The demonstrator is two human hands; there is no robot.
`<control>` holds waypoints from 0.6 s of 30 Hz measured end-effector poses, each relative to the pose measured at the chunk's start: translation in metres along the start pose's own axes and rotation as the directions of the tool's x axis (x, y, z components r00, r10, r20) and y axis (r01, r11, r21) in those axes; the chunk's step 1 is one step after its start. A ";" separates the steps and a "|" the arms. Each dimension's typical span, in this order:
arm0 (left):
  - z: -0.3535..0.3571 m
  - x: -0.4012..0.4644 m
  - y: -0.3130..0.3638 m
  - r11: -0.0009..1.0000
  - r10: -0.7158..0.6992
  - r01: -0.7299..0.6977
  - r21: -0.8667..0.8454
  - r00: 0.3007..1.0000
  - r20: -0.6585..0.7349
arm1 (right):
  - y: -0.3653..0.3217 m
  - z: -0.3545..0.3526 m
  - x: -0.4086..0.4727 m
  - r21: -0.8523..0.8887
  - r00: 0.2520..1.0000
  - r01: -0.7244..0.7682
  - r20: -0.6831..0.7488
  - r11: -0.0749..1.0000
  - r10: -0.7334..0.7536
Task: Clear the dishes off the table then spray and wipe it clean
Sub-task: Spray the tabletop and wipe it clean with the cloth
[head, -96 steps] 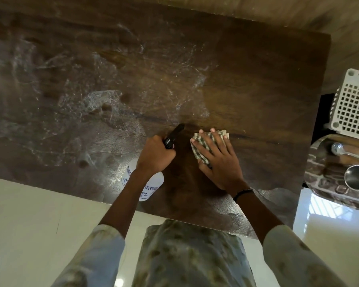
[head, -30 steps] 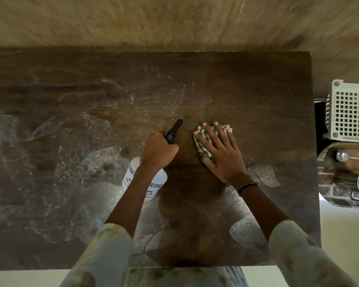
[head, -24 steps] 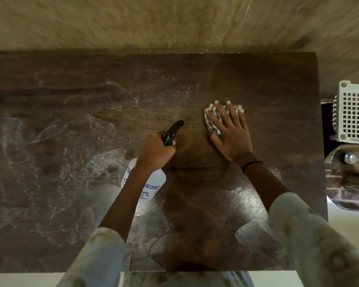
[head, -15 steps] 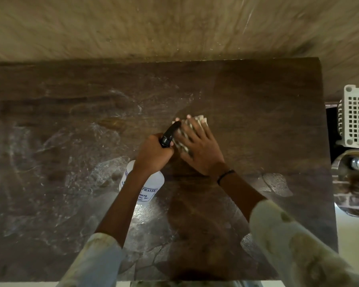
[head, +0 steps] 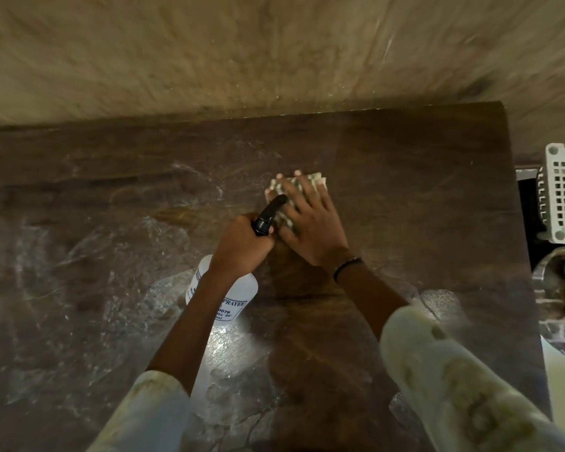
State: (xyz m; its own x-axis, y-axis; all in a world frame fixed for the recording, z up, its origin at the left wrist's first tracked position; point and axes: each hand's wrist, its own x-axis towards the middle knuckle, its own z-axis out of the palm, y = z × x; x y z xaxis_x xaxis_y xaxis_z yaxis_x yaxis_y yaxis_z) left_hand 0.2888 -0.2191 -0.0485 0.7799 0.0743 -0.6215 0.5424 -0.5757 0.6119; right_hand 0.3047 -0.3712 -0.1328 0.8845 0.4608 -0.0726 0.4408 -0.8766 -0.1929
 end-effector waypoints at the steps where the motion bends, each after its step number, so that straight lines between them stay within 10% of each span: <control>1: 0.000 0.001 0.002 1.000 0.002 -0.002 0.007 1.000 -0.002 | -0.001 0.001 -0.011 -0.010 0.998 0.057 0.012 0.998 -0.056; 18: 0.015 0.043 0.056 0.995 0.063 -0.065 0.082 0.998 0.018 | 0.080 -0.009 -0.025 -0.021 0.995 -0.082 -0.059 0.996 0.081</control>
State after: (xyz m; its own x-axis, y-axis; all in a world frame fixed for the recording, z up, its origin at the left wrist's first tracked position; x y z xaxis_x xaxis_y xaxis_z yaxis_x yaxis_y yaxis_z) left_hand 0.3479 -0.2606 -0.0478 0.8069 0.0228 -0.5903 0.4635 -0.6439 0.6087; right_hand 0.3196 -0.4542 -0.1379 0.9248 0.3794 -0.0298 0.3697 -0.9142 -0.1658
